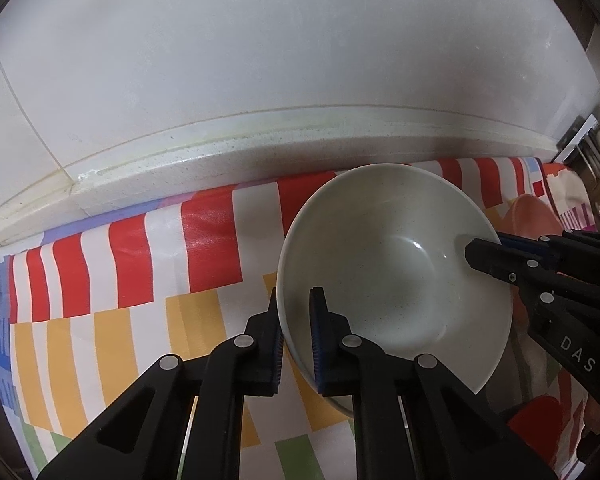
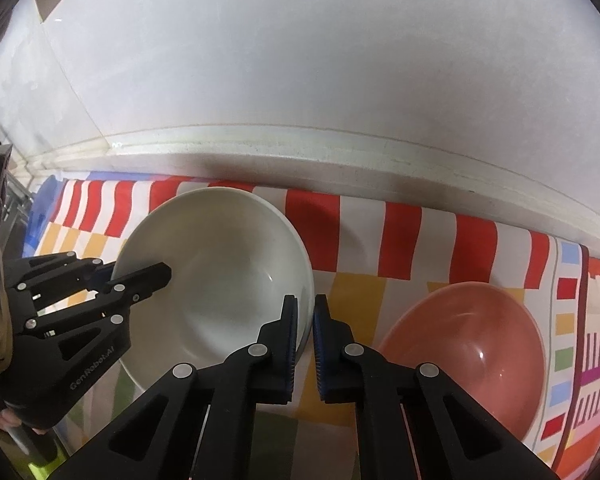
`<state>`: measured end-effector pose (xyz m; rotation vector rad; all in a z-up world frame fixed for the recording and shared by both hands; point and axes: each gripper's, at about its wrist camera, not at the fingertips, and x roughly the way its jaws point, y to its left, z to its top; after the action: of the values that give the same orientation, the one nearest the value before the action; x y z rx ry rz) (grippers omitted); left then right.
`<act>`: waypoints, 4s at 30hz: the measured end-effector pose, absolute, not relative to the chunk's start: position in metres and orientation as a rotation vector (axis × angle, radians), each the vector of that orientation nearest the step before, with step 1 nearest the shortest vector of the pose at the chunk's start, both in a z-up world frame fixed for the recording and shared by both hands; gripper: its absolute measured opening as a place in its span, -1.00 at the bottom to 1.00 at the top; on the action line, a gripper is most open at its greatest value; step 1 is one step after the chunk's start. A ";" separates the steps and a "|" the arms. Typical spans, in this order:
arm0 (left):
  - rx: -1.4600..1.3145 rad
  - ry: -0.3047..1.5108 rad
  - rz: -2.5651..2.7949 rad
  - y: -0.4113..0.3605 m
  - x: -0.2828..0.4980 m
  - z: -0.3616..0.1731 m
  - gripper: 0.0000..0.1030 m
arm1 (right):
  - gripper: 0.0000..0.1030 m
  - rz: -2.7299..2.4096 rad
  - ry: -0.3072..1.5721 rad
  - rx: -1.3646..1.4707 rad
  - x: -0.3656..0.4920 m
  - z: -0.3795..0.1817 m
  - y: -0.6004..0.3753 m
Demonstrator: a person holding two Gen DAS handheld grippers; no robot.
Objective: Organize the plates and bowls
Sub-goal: 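Lift the white bowl with both grippers and carry it toward the plate stack, then lower the white bowl onto the green plate and open both grippers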
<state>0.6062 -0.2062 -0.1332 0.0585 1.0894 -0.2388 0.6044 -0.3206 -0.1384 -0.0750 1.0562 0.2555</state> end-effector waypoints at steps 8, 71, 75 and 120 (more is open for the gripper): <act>0.049 1.029 -0.240 -0.187 0.581 -0.099 -0.74 | -0.83 0.244 1.012 -0.059 0.584 -0.105 -0.318; 0.063 1.217 -0.400 -0.224 0.321 -0.126 -0.73 | -0.83 0.132 1.167 0.078 0.309 -0.127 -0.371; 0.062 1.238 -0.405 -0.226 0.320 -0.132 -0.73 | -0.83 0.130 1.190 0.078 0.307 -0.133 -0.372; 0.181 0.941 -0.396 -0.233 0.366 -0.056 0.21 | -0.02 -0.006 0.887 0.095 0.323 -0.077 -0.391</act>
<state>0.3664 -0.2331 -0.0561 0.1810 0.9411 -0.3965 0.3234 -0.3911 -0.0769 0.0946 0.8866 -0.0056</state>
